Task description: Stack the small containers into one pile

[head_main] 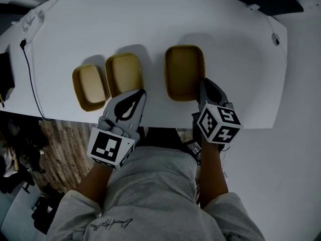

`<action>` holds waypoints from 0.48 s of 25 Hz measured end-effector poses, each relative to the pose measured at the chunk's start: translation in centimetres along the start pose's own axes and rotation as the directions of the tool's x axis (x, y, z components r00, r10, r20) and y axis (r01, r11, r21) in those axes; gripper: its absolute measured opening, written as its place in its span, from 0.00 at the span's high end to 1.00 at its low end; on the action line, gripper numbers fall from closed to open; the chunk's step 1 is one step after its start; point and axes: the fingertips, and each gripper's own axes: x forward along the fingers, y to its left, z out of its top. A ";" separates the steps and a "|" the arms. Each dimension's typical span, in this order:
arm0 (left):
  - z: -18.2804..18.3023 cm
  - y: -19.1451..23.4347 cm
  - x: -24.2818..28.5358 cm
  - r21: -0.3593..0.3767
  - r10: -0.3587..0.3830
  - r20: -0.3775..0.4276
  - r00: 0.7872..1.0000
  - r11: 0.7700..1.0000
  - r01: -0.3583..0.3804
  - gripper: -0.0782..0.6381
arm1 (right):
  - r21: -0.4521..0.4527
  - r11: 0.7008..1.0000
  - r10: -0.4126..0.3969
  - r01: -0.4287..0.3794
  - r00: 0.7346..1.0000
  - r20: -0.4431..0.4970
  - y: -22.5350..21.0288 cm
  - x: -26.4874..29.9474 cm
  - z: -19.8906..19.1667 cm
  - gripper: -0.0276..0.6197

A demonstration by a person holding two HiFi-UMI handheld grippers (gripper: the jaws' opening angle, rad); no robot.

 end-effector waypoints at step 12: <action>-0.3 2.6 -4.0 -0.052 0.140 0.050 0.989 0.989 -0.138 0.89 | -0.030 0.992 0.123 -0.123 0.992 -0.003 5.5 1.2 1.4 0.91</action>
